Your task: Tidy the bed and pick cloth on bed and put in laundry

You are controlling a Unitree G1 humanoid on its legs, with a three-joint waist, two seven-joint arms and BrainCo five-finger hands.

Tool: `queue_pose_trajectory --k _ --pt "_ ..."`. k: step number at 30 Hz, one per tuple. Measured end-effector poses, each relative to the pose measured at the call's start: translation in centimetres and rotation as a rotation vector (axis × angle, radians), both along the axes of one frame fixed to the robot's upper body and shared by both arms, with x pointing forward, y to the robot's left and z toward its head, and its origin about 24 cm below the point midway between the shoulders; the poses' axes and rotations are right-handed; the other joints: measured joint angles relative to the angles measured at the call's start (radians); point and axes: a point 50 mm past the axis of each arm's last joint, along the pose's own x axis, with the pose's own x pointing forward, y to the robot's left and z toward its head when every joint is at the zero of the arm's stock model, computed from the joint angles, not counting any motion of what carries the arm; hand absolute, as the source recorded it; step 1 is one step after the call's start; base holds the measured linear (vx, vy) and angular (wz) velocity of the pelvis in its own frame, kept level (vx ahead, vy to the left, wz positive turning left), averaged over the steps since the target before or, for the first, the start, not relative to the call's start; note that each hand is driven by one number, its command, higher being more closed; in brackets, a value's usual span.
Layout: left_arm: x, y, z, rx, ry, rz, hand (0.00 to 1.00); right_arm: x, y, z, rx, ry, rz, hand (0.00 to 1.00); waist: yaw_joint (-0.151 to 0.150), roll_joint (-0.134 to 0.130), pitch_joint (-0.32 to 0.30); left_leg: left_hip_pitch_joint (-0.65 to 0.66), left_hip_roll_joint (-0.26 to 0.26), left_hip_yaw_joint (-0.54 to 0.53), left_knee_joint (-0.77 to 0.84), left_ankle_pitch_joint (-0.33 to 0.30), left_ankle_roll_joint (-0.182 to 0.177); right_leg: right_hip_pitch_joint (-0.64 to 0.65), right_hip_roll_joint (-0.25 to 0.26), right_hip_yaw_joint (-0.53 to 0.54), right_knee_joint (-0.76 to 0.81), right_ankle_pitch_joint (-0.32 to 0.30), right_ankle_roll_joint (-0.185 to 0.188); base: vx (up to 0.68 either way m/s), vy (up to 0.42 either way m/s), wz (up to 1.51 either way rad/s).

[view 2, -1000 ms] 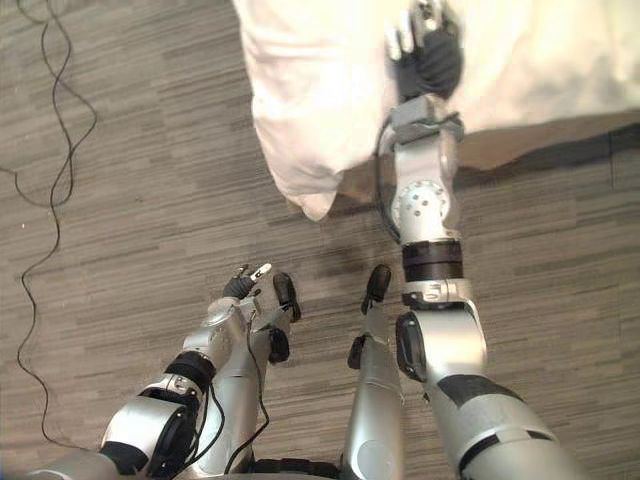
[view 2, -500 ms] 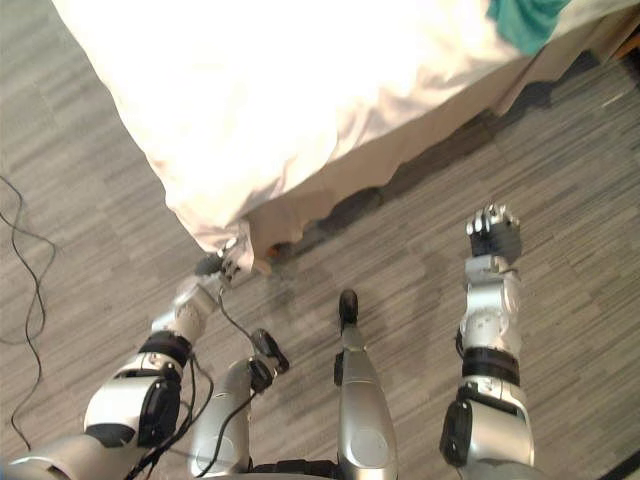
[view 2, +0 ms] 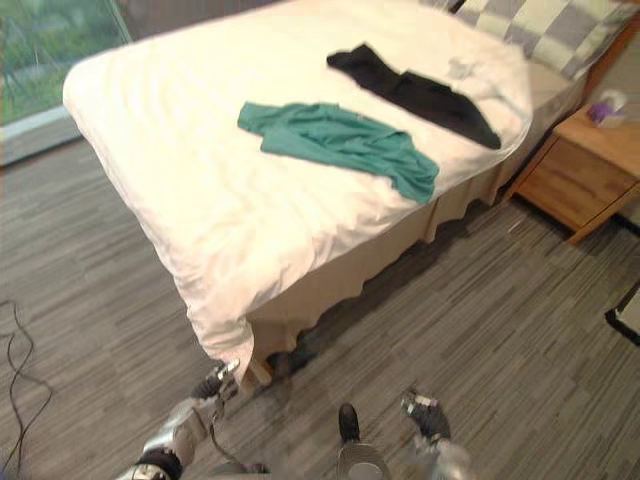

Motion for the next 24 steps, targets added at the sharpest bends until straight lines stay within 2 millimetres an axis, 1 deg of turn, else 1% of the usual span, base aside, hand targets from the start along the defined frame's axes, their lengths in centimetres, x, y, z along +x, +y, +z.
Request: queue_pose_trajectory --k 1,2,3,4,5,6,7,8,9,10,11,12,13,14,15,16,17,18,19,20,22,23,24 --pt "-1.2 0.1 -0.4 0.006 0.029 0.001 0.00 -1.4 0.7 -0.6 0.020 0.053 -0.002 0.00 -0.003 -0.014 -0.010 0.010 -0.013 0.002 -0.008 0.000 0.000 0.000 -0.007 0.003 0.000 -0.002 0.001 -0.07 0.070 -0.24" --pt "-2.3 0.3 -0.7 0.022 0.053 -0.008 0.00 -2.1 1.4 -1.0 0.028 0.086 0.006 0.00 -0.010 -0.025 -0.016 0.018 -0.019 0.010 -0.010 0.000 0.000 0.000 -0.011 0.003 0.000 -0.007 -0.008 -0.06 0.048 -0.28" --pt "-3.0 0.5 -0.9 0.033 0.067 -0.013 0.00 -2.5 1.6 -1.2 0.034 0.101 0.004 0.00 -0.012 -0.029 -0.019 0.024 -0.019 0.024 -0.012 0.000 0.000 0.000 -0.012 -0.009 0.000 -0.021 -0.023 -0.08 0.039 -0.56" --pt "-3.7 0.3 -1.1 0.055 0.065 -0.020 0.00 -3.3 1.4 -1.3 0.024 0.123 -0.009 0.00 -0.012 0.004 -0.022 0.037 0.009 0.081 -0.041 0.010 0.007 0.001 -0.012 -0.122 0.010 -0.086 -0.110 -0.05 0.021 -0.72" --pt "-4.1 0.4 -1.1 0.067 0.068 -0.021 0.00 -3.0 0.9 -1.2 0.008 0.116 -0.005 0.00 -0.008 0.023 -0.025 0.046 0.029 0.115 -0.046 0.011 0.007 -0.013 -0.009 -0.187 0.053 -0.103 -0.119 0.05 -0.097 -2.63" --pt "-5.8 1.4 -1.4 0.160 0.104 -0.070 0.00 -2.9 1.4 -1.3 0.004 0.110 0.022 0.00 -0.004 -0.015 -0.004 0.085 0.011 0.012 0.030 -0.005 0.036 -0.059 -0.012 -0.336 0.306 -0.104 -0.122 -0.02 -0.118 -2.98" --pt "-5.5 0.9 -1.4 0.161 0.098 -0.092 0.00 -2.4 0.9 -1.1 -0.013 0.095 0.028 0.00 0.012 0.019 0.001 0.076 -0.022 -0.063 -0.047 -0.006 0.052 -0.073 0.023 -0.311 0.264 -0.056 -0.108 -0.10 -0.111 -3.47" --pt "-5.6 0.5 -1.4 0.163 0.097 -0.104 0.00 -1.8 0.3 -0.9 -0.033 0.084 0.026 0.00 0.014 0.035 0.012 0.088 -0.017 0.011 -0.058 -0.007 0.040 -0.116 0.001 -0.356 0.385 -0.168 -0.151 -0.21 -0.039 -1.59" --pt "-5.5 0.6 -1.4 0.170 0.103 -0.108 0.00 -1.6 0.4 -0.9 -0.028 0.074 0.017 0.00 -0.001 0.032 0.012 0.091 -0.016 0.027 -0.058 -0.006 0.038 -0.133 -0.022 -0.410 0.485 -0.233 -0.170 -0.13 -0.089 -1.18" --pt "-5.6 0.5 -1.5 0.184 0.109 -0.124 0.00 -2.0 0.5 -1.0 -0.025 0.079 -0.002 0.00 -0.022 0.039 0.008 0.096 0.005 0.059 -0.058 0.000 0.027 -0.128 -0.057 -0.509 0.628 -0.334 -0.184 -0.04 -0.127 -0.85" --pt "-5.5 0.1 -1.5 0.190 0.106 -0.152 0.00 -2.3 0.5 -1.1 -0.026 0.090 -0.004 0.00 -0.018 0.049 0.006 0.108 0.021 0.101 -0.066 0.011 0.008 -0.077 -0.074 -0.557 0.622 -0.366 -0.156 -0.01 -0.130 -1.00" --pt "-5.4 0.1 -1.4 0.198 0.100 -0.163 0.00 -2.4 0.6 -1.1 -0.025 0.092 0.004 0.00 -0.013 0.042 0.007 0.115 0.020 0.124 -0.070 0.015 0.001 -0.047 -0.085 -0.568 0.576 -0.359 -0.139 0.03 -0.140 -1.34" --pt "-5.1 0.6 -1.4 0.237 0.104 -0.196 0.00 -2.2 0.9 -1.1 -0.016 0.092 0.020 0.00 -0.010 0.027 0.013 0.130 0.021 0.155 -0.064 0.018 -0.014 0.001 -0.040 -0.545 0.435 -0.345 -0.114 0.02 -0.130 -1.06" --pt "-5.1 0.4 -1.4 0.240 0.103 -0.210 0.00 -2.2 0.7 -1.0 -0.023 0.087 0.024 0.00 -0.017 0.035 0.013 0.116 0.026 0.139 -0.068 0.029 -0.005 0.020 -0.003 -0.515 0.369 -0.315 -0.120 0.03 -0.173 -1.29" --pt "-4.8 -0.3 -1.3 0.243 0.090 -0.254 0.00 -2.2 0.3 -1.0 -0.033 0.090 0.025 0.00 -0.013 0.058 0.011 0.113 0.043 0.127 -0.075 0.041 0.000 0.044 0.055 -0.480 0.256 -0.256 -0.134 0.01 -0.141 -0.88" --pt "-4.7 -0.5 -1.3 0.242 0.085 -0.259 0.00 -2.2 0.3 -1.0 -0.031 0.089 0.026 0.00 -0.013 0.060 0.013 0.112 0.054 0.128 -0.067 0.044 -0.003 0.054 0.077 -0.460 0.213 -0.243 -0.136 0.05 -0.194 -1.04" --pt "-4.5 -0.5 -1.2 0.243 0.078 -0.262 0.00 -2.1 0.4 -1.0 -0.026 0.086 0.025 0.00 -0.015 0.065 0.017 0.104 0.072 0.127 -0.021 0.045 -0.004 0.071 0.095 -0.429 0.168 -0.220 -0.141 0.06 -0.179 -0.81" --pt "-4.2 -0.1 -1.1 0.253 0.067 -0.256 0.00 -2.3 0.6 -1.1 -0.019 0.095 0.024 0.00 -0.015 0.045 0.029 0.081 0.089 0.100 0.065 0.044 0.002 0.089 0.101 -0.399 0.137 -0.204 -0.146 0.07 -0.205 -0.91" --pt "-4.0 0.1 -1.0 0.256 0.049 -0.244 0.00 -2.8 0.8 -1.3 -0.010 0.114 0.022 0.00 -0.010 0.027 0.038 0.045 0.077 -0.018 0.129 0.019 0.013 0.096 0.101 -0.354 0.124 -0.196 -0.148 0.04 -0.148 -1.14" --pt "-3.8 0.1 -0.8 0.260 0.025 -0.239 0.00 -3.1 0.7 -1.4 -0.016 0.127 0.014 0.00 0.000 0.029 0.042 0.012 0.034 -0.187 0.155 -0.012 0.018 0.094 0.102 -0.302 0.121 -0.193 -0.150 0.03 -0.077 -1.14" --pt "-4.2 0.1 -0.8 0.256 0.010 -0.221 0.00 -3.5 0.4 -1.5 -0.017 0.140 -0.016 0.00 0.016 0.035 0.039 -0.007 -0.019 -0.343 0.145 -0.038 0.013 0.093 0.109 -0.230 0.119 -0.186 -0.140 0.04 0.011 -1.29" --pt "-4.4 0.1 -0.8 0.247 -0.009 -0.180 0.00 -3.7 0.4 -1.5 -0.009 0.143 -0.039 0.00 0.016 0.035 0.038 -0.012 -0.033 -0.412 0.126 -0.042 0.013 0.090 0.118 -0.188 0.112 -0.183 -0.134 0.04 0.061 -1.47" --pt "-4.6 0.0 -0.8 0.245 -0.019 -0.170 0.00 -4.1 0.4 -1.5 -0.003 0.136 -0.072 0.00 0.014 0.044 0.033 -0.014 -0.021 -0.426 0.087 -0.037 0.011 0.097 0.133 -0.166 0.100 -0.181 -0.132 0.03 0.072 -1.16"
